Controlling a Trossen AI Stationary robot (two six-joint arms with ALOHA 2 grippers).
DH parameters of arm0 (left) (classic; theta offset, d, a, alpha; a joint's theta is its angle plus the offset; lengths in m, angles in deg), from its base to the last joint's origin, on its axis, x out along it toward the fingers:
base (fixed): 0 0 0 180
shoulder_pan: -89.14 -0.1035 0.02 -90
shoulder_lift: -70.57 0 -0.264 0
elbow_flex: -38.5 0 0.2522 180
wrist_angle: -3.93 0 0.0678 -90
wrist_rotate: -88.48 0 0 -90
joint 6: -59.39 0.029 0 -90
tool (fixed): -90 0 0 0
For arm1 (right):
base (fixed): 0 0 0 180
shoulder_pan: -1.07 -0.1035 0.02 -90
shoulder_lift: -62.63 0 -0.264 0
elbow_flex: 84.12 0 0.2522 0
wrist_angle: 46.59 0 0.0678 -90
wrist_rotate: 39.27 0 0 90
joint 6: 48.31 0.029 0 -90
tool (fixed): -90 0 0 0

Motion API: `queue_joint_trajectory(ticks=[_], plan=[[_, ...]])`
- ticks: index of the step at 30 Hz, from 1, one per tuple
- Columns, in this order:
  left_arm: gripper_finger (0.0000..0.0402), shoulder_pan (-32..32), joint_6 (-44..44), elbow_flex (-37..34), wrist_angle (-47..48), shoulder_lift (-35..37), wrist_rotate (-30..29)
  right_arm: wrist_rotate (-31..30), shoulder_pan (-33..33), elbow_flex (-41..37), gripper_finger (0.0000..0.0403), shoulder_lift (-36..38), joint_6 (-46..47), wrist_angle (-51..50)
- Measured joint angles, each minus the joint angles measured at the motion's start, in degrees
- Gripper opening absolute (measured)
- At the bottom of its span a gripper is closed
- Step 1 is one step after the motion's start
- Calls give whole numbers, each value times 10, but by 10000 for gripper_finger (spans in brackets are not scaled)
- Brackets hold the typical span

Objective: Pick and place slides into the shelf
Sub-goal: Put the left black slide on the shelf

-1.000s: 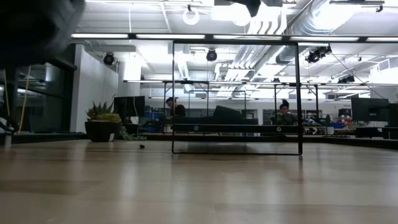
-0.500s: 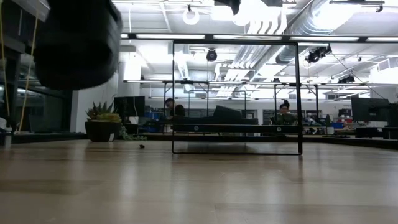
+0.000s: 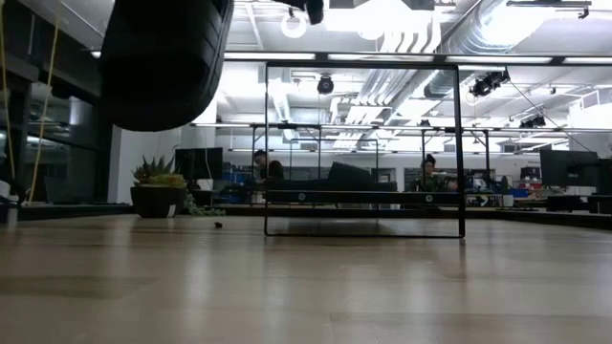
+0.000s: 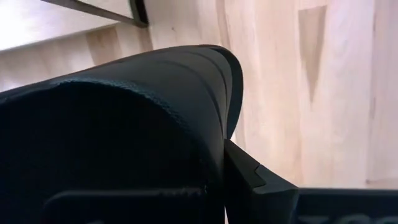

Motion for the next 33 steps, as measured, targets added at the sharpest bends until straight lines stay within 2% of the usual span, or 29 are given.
queue_joint_trajectory(ticks=[7,19,25,29,33], plan=[[7,13,5,0,-4,1,-7,24,1,0,152,0,-13,17],[7,17,60,0,-65,1,-13,74,17,0,152,0,30,21],[7,15,73,0,-64,1,-14,104,17,0,152,0,39,22],[7,16,73,0,-66,1,-14,76,15,0,152,1,67,8],[7,20,71,0,-65,1,-21,73,21,0,152,1,75,-5]])
